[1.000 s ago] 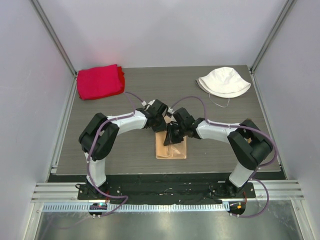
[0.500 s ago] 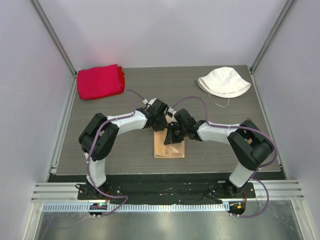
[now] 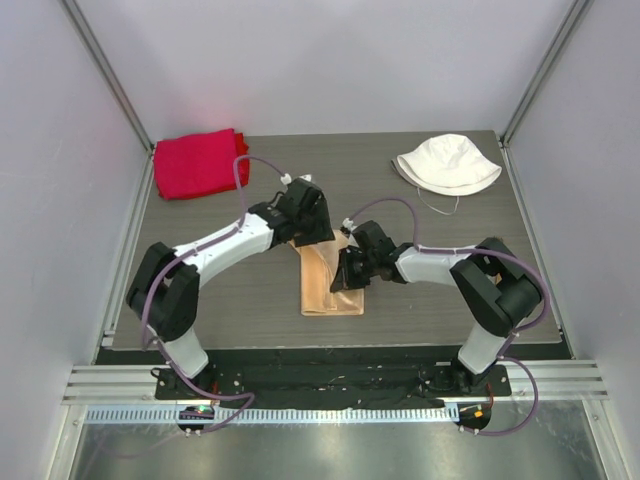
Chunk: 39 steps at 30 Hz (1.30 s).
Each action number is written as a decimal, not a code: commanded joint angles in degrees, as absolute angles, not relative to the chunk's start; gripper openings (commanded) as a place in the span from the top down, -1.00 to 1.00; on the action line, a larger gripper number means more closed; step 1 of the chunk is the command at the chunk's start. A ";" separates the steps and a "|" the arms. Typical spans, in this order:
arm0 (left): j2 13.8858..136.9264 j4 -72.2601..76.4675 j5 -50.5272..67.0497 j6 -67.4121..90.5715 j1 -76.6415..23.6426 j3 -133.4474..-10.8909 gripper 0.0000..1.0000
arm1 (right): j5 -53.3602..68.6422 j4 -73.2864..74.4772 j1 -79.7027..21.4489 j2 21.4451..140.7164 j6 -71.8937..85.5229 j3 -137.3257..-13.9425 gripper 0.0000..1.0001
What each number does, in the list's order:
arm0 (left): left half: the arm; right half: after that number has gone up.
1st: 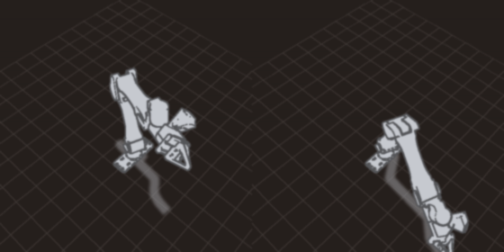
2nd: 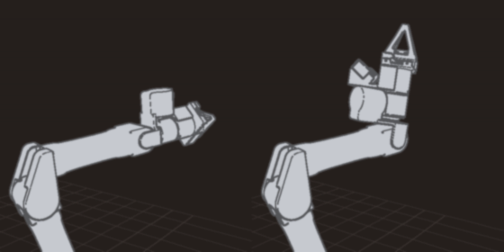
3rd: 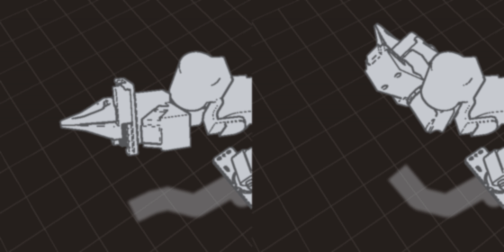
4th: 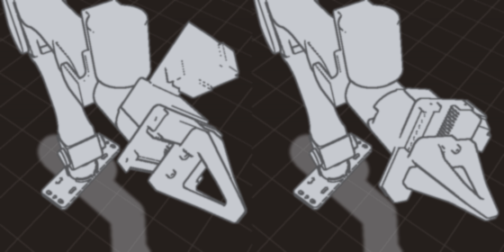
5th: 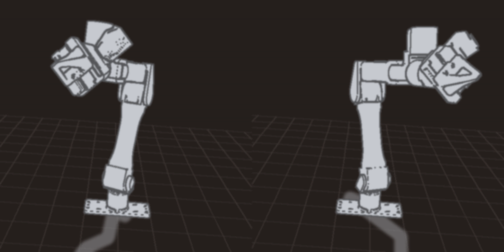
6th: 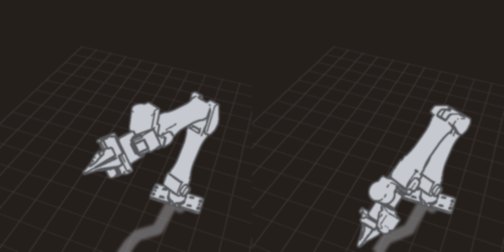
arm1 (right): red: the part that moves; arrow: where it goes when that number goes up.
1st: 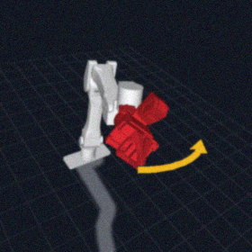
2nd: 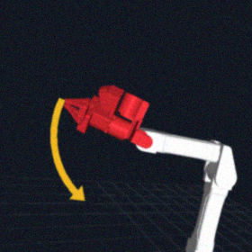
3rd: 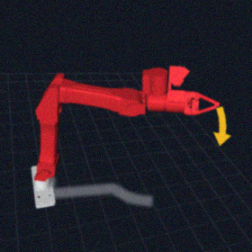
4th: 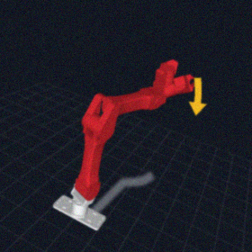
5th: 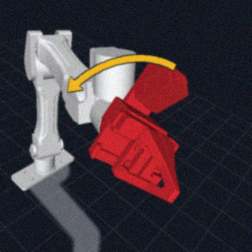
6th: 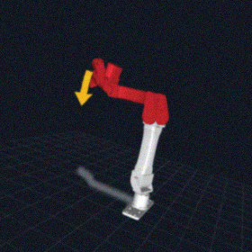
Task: Fold the napkin into a case and place the utensils inside
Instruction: Fold the upper triangle-folded napkin at the center of the board.
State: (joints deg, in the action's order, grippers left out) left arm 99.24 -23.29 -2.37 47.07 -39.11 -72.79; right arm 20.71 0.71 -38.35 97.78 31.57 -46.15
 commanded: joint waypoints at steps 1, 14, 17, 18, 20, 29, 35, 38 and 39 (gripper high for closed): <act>92.03 -28.04 -5.97 40.79 -34.65 -72.26 0.04 | 17.40 4.40 -38.32 100.99 30.59 -44.38 0.98; 99.31 -20.66 4.92 31.73 -22.32 -68.29 0.31 | 18.81 3.52 -38.32 102.22 30.41 -44.65 0.98; 101.60 -18.99 4.75 29.98 -22.41 -68.11 0.33 | 18.90 3.87 -38.15 101.78 30.23 -44.82 0.98; 102.12 -18.98 4.31 28.40 -22.50 -68.38 0.29 | 18.98 3.87 -38.14 101.69 30.32 -45.00 0.98; 103.36 -19.16 3.25 26.90 -22.50 -68.55 0.28 | 19.33 3.96 -38.06 101.51 30.23 -45.17 0.98; 106.16 -10.29 5.79 26.89 -22.68 -67.06 0.27 | 19.69 3.87 -37.97 102.13 29.97 -45.97 0.98; 108.63 -8.88 8.61 27.34 -23.29 -68.99 0.27 | 19.95 3.95 -37.97 102.04 30.23 -46.23 0.98; 108.11 -8.09 9.05 27.86 -23.64 -68.65 0.30 | 19.95 4.13 -38.06 102.04 30.15 -46.49 0.98; 107.67 -7.82 10.18 27.95 -23.64 -68.21 0.31 | 19.95 4.13 -38.06 101.95 30.15 -46.58 0.98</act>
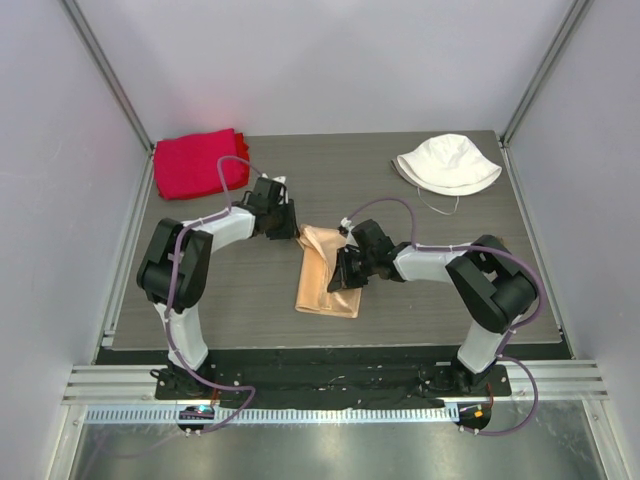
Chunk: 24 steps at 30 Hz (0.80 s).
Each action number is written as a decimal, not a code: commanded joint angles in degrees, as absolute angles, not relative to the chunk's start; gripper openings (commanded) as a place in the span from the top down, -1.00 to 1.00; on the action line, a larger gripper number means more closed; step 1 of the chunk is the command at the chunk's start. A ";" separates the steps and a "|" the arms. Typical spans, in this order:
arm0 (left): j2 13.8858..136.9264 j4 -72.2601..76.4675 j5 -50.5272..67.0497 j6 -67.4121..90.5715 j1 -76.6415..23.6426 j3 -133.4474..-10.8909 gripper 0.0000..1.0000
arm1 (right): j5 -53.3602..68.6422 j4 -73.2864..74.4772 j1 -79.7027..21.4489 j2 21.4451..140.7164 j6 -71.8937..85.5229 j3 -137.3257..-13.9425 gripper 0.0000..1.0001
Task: Fold the napkin into a case and place the utensils inside
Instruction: Fold the upper triangle-folded napkin at the center of the board.
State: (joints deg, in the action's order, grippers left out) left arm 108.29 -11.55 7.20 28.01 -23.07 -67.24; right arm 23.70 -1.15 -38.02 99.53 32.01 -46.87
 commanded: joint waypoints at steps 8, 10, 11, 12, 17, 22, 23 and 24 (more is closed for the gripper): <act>106.00 -7.21 11.86 29.00 -23.99 -65.92 0.28 | 19.95 4.22 -37.97 101.69 30.15 -46.58 0.98; 106.43 -5.98 10.99 29.44 -23.99 -66.18 0.28 | 19.95 4.31 -37.97 101.78 30.06 -46.58 0.98; 107.31 -5.98 11.16 29.36 -23.99 -66.62 0.28 | 20.04 4.39 -37.97 101.69 30.06 -46.58 0.98; 107.66 -5.98 11.16 29.44 -24.08 -66.97 0.28 | 19.95 4.39 -38.06 101.78 30.15 -46.67 0.98; 107.93 -2.29 11.16 31.72 -24.17 -66.10 0.52 | 20.13 4.48 -37.97 101.86 30.15 -46.76 0.98; 106.88 -0.44 8.62 32.17 -25.22 -65.13 0.72 | 20.65 4.57 -37.97 101.69 30.23 -47.46 0.98; 106.70 -0.35 8.00 31.91 -25.83 -64.95 0.78 | 20.65 4.74 -37.97 101.60 30.32 -47.63 0.98; 106.35 -0.35 6.61 31.73 -26.27 -64.78 0.81 | 20.65 4.75 -37.88 101.43 30.32 -47.81 0.99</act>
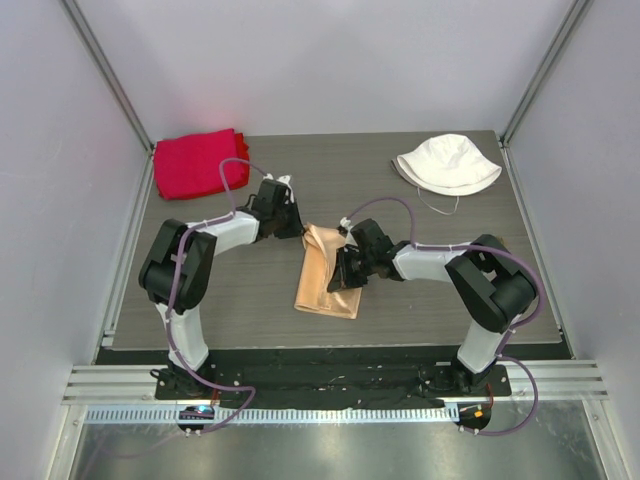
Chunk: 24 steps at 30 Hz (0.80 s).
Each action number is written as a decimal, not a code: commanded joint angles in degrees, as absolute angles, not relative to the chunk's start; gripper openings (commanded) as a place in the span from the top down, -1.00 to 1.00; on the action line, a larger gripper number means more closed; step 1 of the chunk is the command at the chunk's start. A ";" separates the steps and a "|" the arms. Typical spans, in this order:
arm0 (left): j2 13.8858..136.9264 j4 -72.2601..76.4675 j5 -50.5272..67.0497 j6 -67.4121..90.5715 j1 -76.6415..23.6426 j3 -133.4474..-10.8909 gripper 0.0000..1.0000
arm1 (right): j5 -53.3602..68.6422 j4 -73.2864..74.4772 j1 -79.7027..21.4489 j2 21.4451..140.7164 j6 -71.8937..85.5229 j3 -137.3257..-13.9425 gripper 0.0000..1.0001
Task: Fold the napkin into a case and place the utensils inside
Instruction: Fold the upper triangle-folded napkin at the center of the board.
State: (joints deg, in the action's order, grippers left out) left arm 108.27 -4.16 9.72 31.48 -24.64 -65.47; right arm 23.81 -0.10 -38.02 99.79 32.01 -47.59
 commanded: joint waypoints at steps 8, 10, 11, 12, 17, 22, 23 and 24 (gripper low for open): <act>105.03 -2.89 -2.89 33.66 -31.81 -64.42 0.98 | 24.96 5.97 -33.93 98.27 31.99 -51.14 0.98; 104.77 -4.74 -4.56 35.15 -32.52 -64.95 1.00 | 25.57 6.94 -31.73 96.86 32.08 -52.38 0.98; 104.85 -5.44 -6.40 35.68 -33.13 -65.30 1.00 | 25.40 8.07 -30.95 96.42 32.17 -53.60 0.98; 104.94 -6.23 -6.68 35.94 -33.40 -65.48 0.99 | 25.23 8.69 -30.33 96.16 32.08 -54.05 0.98; 105.20 -9.13 -10.71 37.18 -35.76 -68.10 1.00 | 25.40 9.58 -25.05 96.67 32.17 -55.80 0.98; 106.79 -14.85 -12.39 37.61 -37.18 -72.68 1.00 | 23.20 9.75 -23.29 99.92 30.06 -58.27 0.98; 107.05 -15.64 -12.31 38.31 -37.35 -73.03 1.00 | 23.12 9.41 -23.20 100.98 29.80 -59.32 0.98; 107.57 -16.17 -12.22 38.93 -37.35 -73.91 1.00 | 22.68 9.14 -23.20 102.99 29.88 -59.59 0.98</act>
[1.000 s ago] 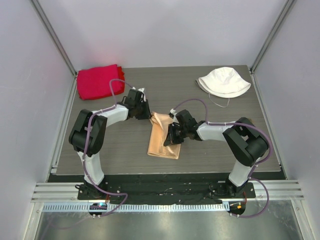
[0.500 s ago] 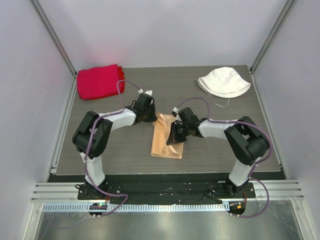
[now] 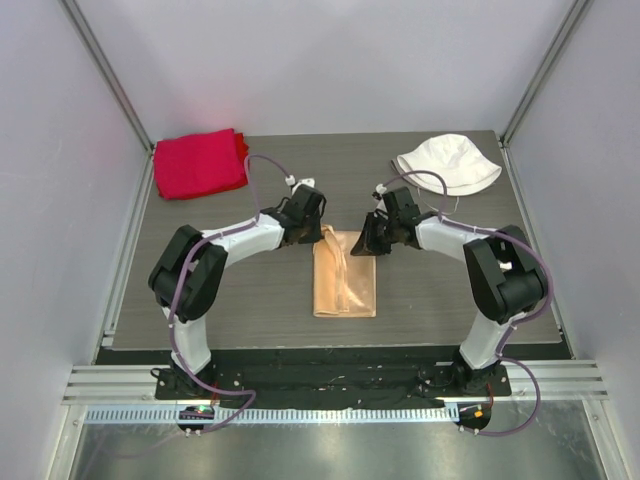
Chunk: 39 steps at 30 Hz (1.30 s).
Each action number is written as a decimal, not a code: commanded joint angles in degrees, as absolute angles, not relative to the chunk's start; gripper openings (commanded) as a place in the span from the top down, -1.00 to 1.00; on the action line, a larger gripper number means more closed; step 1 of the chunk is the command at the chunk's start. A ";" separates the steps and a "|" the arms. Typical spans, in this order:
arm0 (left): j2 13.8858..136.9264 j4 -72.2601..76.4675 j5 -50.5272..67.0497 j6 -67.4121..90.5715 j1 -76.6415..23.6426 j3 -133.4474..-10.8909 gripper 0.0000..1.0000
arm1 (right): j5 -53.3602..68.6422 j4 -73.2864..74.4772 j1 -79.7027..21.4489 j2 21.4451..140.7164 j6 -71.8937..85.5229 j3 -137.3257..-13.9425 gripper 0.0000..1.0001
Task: Fold the napkin into a case and place the utensils inside
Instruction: Fold the upper triangle-folded napkin at the center of the board.
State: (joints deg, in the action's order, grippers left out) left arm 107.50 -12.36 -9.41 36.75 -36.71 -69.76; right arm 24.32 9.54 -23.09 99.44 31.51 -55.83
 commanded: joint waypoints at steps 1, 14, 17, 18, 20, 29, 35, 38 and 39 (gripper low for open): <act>107.84 -16.69 -11.69 39.28 -37.35 -74.35 1.00 | 22.07 9.05 -23.20 103.96 29.80 -59.94 0.98; 114.52 -20.13 -12.21 42.98 -41.48 -81.03 0.99 | 20.21 7.91 -22.85 108.63 29.62 -59.68 0.98; 114.87 -19.51 -12.83 43.59 -42.45 -81.12 0.99 | 20.30 7.82 -22.85 109.07 29.62 -59.94 0.98; 115.05 -19.34 -13.27 43.77 -42.63 -81.21 0.99 | 20.39 7.91 -22.76 109.25 29.53 -60.03 0.98; 115.31 -18.46 -13.27 44.30 -43.07 -81.12 0.98 | 20.83 7.82 -22.68 109.60 29.71 -60.29 0.98; 116.80 -16.35 -13.45 45.79 -43.42 -80.33 0.85 | 20.57 8.26 -22.24 108.20 29.62 -60.56 0.98; 115.23 -15.38 -14.85 45.88 -43.42 -78.58 0.74 | 19.86 11.60 -21.53 105.91 26.99 -62.93 0.99; 113.82 -15.47 -15.73 45.53 -43.33 -78.22 0.65 | 20.39 12.13 -21.18 105.47 26.37 -63.63 0.98; 113.47 -15.38 -15.73 45.35 -43.33 -78.14 0.61 | 20.22 12.22 -21.18 105.47 26.28 -63.81 0.98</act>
